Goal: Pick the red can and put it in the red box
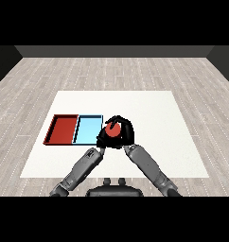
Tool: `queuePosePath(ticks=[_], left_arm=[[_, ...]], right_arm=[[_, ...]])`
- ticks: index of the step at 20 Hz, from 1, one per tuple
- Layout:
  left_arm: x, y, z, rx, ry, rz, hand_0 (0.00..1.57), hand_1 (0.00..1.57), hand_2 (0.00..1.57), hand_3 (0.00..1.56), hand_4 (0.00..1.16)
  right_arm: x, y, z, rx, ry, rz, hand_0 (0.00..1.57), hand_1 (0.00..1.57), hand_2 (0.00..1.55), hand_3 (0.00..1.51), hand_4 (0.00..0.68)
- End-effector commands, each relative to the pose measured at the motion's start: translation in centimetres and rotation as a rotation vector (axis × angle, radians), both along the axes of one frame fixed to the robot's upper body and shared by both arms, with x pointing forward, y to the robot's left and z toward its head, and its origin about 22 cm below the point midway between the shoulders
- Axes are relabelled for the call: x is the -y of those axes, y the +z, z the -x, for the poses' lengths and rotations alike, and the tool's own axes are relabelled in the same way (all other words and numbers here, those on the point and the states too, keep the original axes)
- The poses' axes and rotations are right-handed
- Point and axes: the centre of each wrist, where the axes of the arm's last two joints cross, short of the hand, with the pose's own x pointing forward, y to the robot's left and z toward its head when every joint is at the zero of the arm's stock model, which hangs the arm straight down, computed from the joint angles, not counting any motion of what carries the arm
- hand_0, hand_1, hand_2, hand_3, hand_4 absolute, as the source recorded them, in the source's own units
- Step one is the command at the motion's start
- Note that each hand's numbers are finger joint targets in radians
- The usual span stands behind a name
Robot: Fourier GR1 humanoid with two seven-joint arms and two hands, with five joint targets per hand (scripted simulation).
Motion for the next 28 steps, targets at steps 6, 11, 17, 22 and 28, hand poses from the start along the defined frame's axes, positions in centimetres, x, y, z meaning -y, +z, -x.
queuePosePath(ticks=[6, 11, 17, 22, 28], left_arm=[[0.3, 0.4, -0.2, 0.029, 0.035, 0.006, 1.57, 1.57, 1.57, 1.50, 1.13], [0.4, 1.1, 0.5, 0.030, 0.030, 0.001, 1.57, 1.57, 1.57, 1.50, 1.13], [0.0, 1.1, 0.2, 0.037, 0.044, -0.007, 1.57, 1.57, 1.57, 1.50, 1.13], [0.2, 0.4, 0.1, 0.041, 0.028, -0.004, 1.57, 1.57, 1.57, 1.50, 1.14], [-0.1, 1.3, -0.3, 0.039, 0.036, -0.018, 1.57, 1.57, 1.57, 1.48, 1.14]], right_arm=[[0.9, -0.2, -1.9, -0.059, 0.011, 0.135, 0.00, 0.00, 0.00, 0.00, 0.000], [0.3, -0.8, -0.3, -0.068, 0.021, 0.135, 0.00, 0.00, 0.00, 0.00, 0.000], [-0.4, -0.6, -1.2, -0.056, -0.036, 0.094, 0.00, 0.00, 0.00, 0.00, 0.000], [1.6, 0.7, 1.1, -0.052, -0.070, 0.086, 0.00, 0.00, 0.00, 0.00, 0.000], [4.5, 1.8, -0.6, -0.049, -0.086, 0.047, 0.00, 0.00, 0.00, 0.00, 0.000]])
